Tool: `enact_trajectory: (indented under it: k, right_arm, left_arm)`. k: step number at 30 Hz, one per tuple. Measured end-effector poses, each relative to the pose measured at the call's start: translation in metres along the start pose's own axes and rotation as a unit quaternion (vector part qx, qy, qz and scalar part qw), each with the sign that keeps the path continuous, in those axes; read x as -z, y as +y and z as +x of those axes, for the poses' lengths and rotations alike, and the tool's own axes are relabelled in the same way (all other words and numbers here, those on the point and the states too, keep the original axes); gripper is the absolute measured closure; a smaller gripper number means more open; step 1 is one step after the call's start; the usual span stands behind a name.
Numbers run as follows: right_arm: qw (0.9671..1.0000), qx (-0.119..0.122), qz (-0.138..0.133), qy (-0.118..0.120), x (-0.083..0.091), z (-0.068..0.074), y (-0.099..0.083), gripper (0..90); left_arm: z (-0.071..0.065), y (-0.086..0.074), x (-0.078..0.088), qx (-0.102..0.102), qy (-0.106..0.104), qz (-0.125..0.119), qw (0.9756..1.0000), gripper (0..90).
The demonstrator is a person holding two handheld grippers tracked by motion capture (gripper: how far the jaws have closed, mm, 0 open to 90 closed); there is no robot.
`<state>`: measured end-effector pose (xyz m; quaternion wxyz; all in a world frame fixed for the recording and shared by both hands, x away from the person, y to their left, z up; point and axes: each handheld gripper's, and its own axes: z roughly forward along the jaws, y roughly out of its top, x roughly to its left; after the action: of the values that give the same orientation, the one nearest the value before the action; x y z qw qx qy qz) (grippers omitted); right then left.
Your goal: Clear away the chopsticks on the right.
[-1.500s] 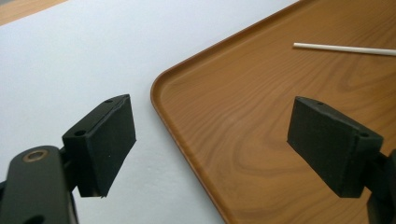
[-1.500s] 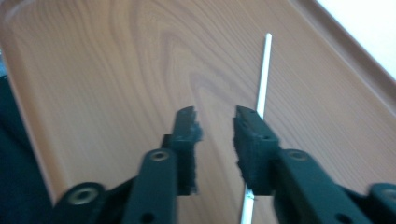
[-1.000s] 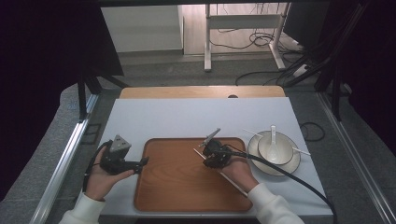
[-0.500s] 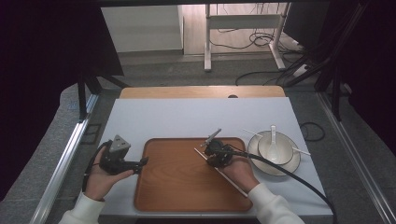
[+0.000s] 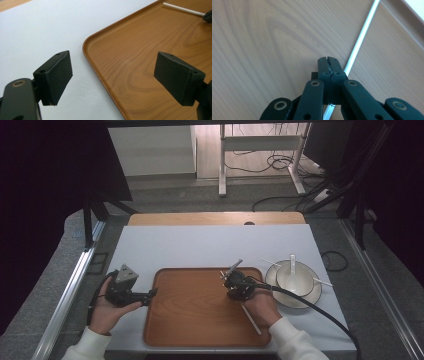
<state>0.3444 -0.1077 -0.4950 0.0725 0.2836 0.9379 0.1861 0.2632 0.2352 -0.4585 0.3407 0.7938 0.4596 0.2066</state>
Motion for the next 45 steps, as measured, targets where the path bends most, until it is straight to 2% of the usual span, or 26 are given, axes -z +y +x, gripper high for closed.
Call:
enact_trajectory:
  k: [8, 12, 23, 29, 40, 45]
  right_arm:
    - [0.9999, -0.01, 0.008, -0.005, 0.007, -0.002, -0.018, 89.7]
    - [0.9998, -0.01, 0.009, -0.017, 0.011, -0.004, -0.025, 89.7]
    - [0.9987, -0.034, 0.007, -0.038, 0.018, -0.01, -0.041, 89.7]
    - [0.9977, -0.042, 0.008, -0.053, 0.021, -0.013, -0.048, 89.7]
    - [0.9961, -0.056, 0.013, -0.068, 0.024, -0.02, -0.057, 89.7]
    - [0.9962, -0.059, 0.009, -0.063, 0.026, -0.021, -0.06, 89.7]
  left_arm:
    - [-0.001, 0.0, -0.001, -0.001, -0.001, 0.001, 1.0, 14.5]
    - [-0.001, 0.0, -0.001, 0.0, 0.0, 0.001, 1.0, 14.6]
    - [-0.001, 0.0, -0.001, -0.001, 0.0, 0.0, 1.0, 14.6]
    - [-0.002, 0.001, -0.001, -0.003, -0.001, 0.0, 1.0, 14.6]
    - [-0.002, 0.0, -0.001, -0.002, 0.0, 0.001, 1.0, 14.6]
    - [-0.001, 0.001, 0.001, -0.001, 0.001, -0.001, 1.0, 14.5]
